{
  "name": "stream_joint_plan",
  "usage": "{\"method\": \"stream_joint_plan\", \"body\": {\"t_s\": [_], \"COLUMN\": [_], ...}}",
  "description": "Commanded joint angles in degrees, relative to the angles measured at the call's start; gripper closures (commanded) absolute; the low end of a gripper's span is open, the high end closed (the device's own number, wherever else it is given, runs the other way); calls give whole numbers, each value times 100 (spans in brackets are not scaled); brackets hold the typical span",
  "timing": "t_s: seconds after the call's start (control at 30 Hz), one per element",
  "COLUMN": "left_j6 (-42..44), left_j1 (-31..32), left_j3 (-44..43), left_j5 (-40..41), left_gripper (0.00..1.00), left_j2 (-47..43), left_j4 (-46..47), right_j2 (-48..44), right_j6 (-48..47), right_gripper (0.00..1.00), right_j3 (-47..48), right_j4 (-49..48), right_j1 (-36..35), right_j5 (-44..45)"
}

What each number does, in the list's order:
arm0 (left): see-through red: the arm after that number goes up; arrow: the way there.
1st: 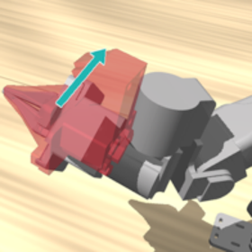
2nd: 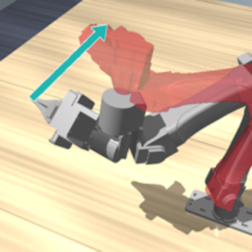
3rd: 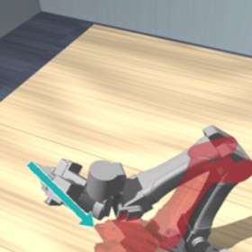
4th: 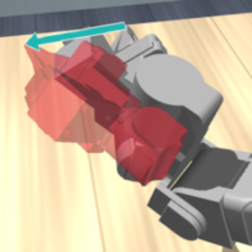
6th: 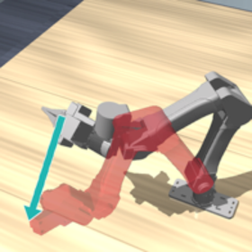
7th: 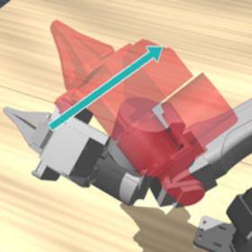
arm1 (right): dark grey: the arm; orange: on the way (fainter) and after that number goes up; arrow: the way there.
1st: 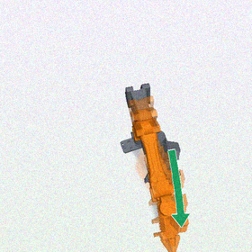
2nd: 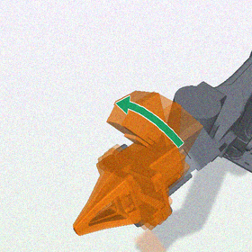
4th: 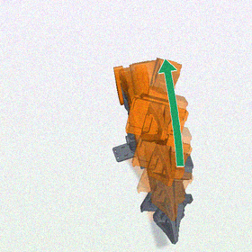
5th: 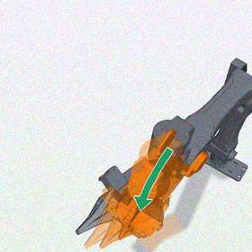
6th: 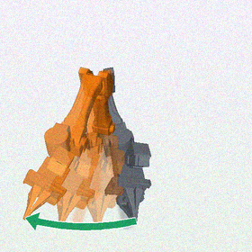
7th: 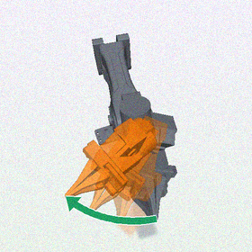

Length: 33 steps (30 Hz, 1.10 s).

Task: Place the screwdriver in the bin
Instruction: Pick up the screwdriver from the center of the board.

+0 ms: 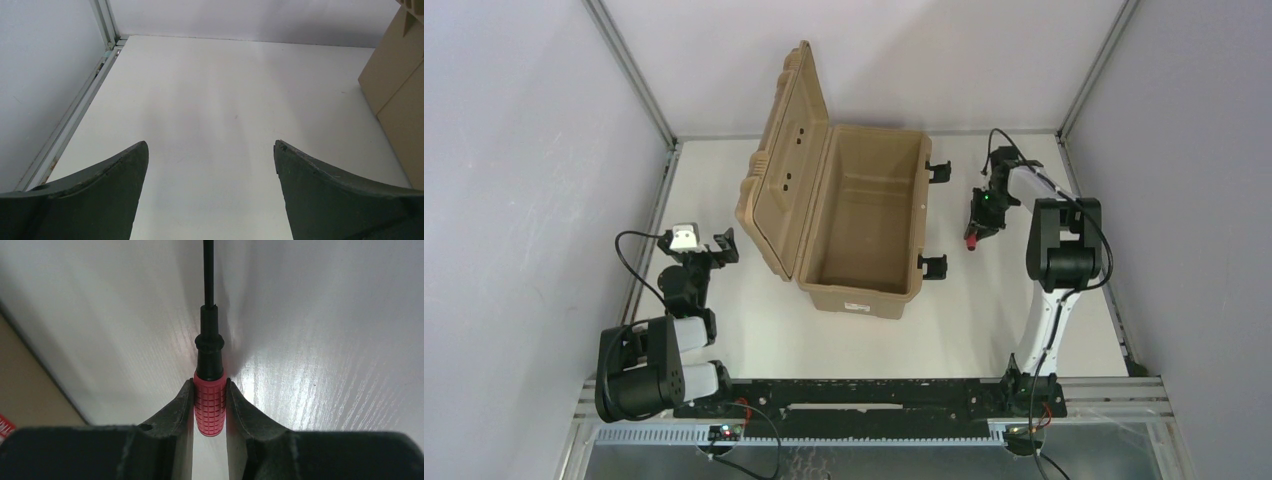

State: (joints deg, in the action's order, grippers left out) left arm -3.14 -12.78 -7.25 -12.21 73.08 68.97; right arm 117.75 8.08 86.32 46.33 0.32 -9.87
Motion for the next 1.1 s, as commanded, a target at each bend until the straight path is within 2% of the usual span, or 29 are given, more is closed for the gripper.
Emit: {"method": "stream_joint_plan", "body": {"t_s": [0.0, 0.5, 1.07], "left_j6": [-64, -64, -66], "left_j1": [-13, -12, -6], "left_j3": [89, 82, 88], "left_j5": [-14, -18, -19], "left_gripper": [0, 0, 0], "left_j2": [-15, -19, -13], "left_j4": [242, 240, 238], "right_j2": [-412, -821, -1188], "right_j6": [128, 914, 2475], "right_gripper": [90, 90, 91], "right_j3": [83, 214, 1405], "right_j4": [-124, -598, -590], "right_j1": [258, 821, 880], "right_j5": [-956, -2482, -3492]}}
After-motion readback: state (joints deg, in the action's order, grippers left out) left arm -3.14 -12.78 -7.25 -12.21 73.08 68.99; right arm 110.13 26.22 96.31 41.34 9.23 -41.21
